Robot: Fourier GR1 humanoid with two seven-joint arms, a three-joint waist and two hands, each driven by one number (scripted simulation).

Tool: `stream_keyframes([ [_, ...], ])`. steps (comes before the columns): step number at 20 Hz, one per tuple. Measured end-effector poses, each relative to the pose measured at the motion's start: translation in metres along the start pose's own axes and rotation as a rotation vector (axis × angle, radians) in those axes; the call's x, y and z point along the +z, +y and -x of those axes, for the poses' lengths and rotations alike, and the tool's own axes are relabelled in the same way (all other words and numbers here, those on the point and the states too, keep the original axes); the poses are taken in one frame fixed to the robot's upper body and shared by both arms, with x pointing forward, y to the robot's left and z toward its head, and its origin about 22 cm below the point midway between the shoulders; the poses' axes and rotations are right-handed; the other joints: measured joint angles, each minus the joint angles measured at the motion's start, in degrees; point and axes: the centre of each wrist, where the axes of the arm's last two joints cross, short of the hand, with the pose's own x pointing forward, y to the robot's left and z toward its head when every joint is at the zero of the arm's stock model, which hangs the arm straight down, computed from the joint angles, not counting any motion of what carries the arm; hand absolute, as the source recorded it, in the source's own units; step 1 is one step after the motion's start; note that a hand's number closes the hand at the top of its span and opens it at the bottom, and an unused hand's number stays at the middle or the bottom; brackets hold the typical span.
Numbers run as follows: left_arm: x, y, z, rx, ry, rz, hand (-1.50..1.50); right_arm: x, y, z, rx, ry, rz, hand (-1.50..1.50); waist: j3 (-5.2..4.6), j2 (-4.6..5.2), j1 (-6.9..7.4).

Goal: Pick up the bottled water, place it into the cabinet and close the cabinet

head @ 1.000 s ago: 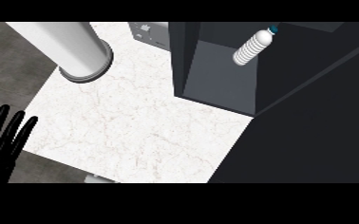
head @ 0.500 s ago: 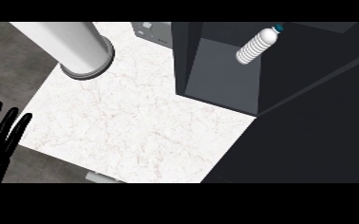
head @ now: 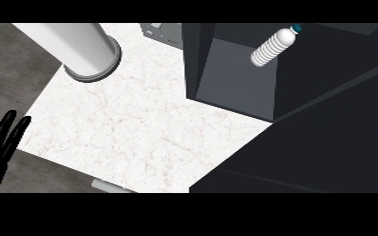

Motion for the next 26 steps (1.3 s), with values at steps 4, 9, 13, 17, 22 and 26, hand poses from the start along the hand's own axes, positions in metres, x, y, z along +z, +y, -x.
stream_keyframes([
  [4,0.001,0.003,0.0,-0.002,0.009,-0.008,-1.5,-0.013,-0.016,0.003,0.045,0.053,0.013,1.5,0.07,-0.56,-0.41],
  [9,0.002,0.008,-0.001,-0.006,0.016,-0.019,-1.5,-0.037,-0.038,0.005,0.118,0.132,0.01,1.5,0.13,-1.05,-0.91],
  [13,0.003,0.012,-0.001,-0.002,0.018,-0.034,-1.5,-0.057,-0.051,0.005,0.15,0.18,-0.005,1.5,0.27,-1.46,-1.62],
  [17,0.004,0.014,-0.001,0.001,0.014,-0.044,-1.5,-0.083,-0.073,0.009,0.147,0.239,0.047,1.5,0.45,-1.62,-2.17],
  [22,0.007,0.018,0.0,0.006,0.01,-0.059,-1.5,-0.13,-0.1,0.015,0.114,0.322,0.148,1.5,0.82,-1.75,-2.79],
  [26,0.011,0.022,0.0,0.006,0.009,-0.075,-1.5,-0.163,-0.126,0.011,0.116,0.347,0.254,1.5,0.98,-1.85,-3.43],
])
